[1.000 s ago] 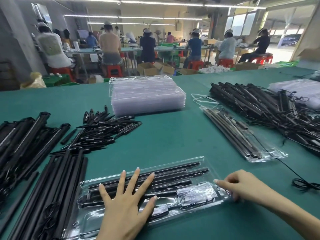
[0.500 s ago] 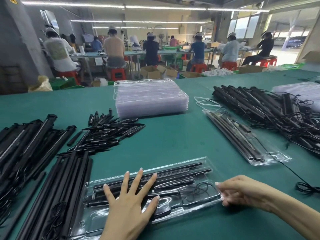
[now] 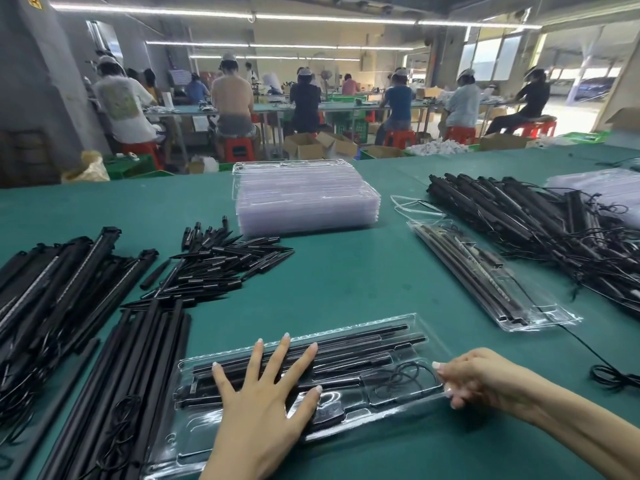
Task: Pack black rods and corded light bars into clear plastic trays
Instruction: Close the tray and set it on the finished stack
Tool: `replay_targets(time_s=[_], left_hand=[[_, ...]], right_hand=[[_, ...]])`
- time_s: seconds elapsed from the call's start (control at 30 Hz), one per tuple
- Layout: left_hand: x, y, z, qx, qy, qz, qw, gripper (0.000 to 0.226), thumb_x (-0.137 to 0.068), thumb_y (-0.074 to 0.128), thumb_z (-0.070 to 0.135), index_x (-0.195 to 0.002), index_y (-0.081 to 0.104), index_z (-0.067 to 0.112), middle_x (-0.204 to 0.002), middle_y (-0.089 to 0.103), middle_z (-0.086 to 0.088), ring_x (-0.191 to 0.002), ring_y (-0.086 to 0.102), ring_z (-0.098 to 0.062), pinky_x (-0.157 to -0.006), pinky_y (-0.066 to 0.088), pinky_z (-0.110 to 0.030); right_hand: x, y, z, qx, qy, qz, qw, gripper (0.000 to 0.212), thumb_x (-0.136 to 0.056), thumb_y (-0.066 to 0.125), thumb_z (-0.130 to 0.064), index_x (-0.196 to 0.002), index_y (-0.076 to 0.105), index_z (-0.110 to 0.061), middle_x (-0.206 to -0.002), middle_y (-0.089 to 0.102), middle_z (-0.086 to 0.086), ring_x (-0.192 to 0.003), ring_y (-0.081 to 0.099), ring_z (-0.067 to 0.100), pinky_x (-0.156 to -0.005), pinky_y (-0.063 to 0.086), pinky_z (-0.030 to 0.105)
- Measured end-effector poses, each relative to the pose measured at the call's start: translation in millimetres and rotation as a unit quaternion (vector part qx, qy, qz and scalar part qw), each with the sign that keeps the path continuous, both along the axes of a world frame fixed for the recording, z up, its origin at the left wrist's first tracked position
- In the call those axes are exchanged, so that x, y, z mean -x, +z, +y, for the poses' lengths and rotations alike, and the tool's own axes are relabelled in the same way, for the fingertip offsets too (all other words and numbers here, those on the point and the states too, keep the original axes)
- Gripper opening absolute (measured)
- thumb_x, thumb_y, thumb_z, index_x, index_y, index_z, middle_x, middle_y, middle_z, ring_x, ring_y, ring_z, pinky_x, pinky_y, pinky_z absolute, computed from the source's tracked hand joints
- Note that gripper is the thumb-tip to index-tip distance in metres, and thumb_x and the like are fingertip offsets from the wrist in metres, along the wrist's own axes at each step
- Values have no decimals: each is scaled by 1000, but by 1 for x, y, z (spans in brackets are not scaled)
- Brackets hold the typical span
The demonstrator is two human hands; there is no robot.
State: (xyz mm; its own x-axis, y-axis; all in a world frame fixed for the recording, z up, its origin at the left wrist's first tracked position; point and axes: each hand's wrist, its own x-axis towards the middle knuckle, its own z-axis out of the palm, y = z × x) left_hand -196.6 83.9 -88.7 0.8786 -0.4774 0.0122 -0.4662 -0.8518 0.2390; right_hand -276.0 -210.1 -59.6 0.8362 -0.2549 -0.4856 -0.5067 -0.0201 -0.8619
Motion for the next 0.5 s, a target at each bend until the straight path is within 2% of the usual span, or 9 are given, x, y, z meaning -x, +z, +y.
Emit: replay_targets(time_s=[0.13, 0.23, 0.33, 0.4, 0.5], left_hand=[[0, 0, 0, 1, 4, -10, 1000, 49, -87, 10, 71, -122, -25, 73, -149, -23, 30, -142, -26, -10, -106, -19, -64], [-1, 0, -1, 4, 8, -12, 1000, 49, -88, 11, 70, -122, -24, 74, -149, -23, 30, -142, -25, -9, -106, -19, -64], [-1, -2, -1, 2, 11, -16, 1000, 48, -89, 12, 71, -123, -23, 74, -150, -22, 30, -142, -25, -9, -106, -19, -64], [-2, -3, -2, 1, 13, -14, 1000, 47, -86, 6, 74, -122, -23, 74, -149, -23, 30, -142, -25, -9, -105, -19, -64], [-2, -3, -2, -14, 11, -13, 1000, 55, -68, -11, 77, -121, -27, 73, -145, -27, 31, -141, -27, -9, -105, -20, -65]], right_hand=[[-3, 0, -1, -7, -14, -10, 1000, 28, -82, 69, -6, -54, 65, -2, -56, 58, 18, -38, 51, 16, -42, 48, 21], [-3, 2, 2, -45, -21, 4, 999, 18, -66, 75, -15, -56, 67, -3, -53, 56, 14, -37, 47, 14, -41, 42, 19], [-2, 1, -1, -82, -44, 24, 995, 21, -54, 81, -20, -61, 72, -2, -51, 53, 13, -37, 43, 11, -38, 38, 16], [-1, 3, -2, -75, -42, 32, 996, 21, -57, 81, -21, -61, 73, -2, -53, 55, 13, -38, 46, 11, -37, 41, 16], [1, 3, -2, -12, -5, 17, 1000, 22, -72, 77, -24, -59, 66, -9, -53, 53, 6, -45, 54, 14, -50, 44, 18]])
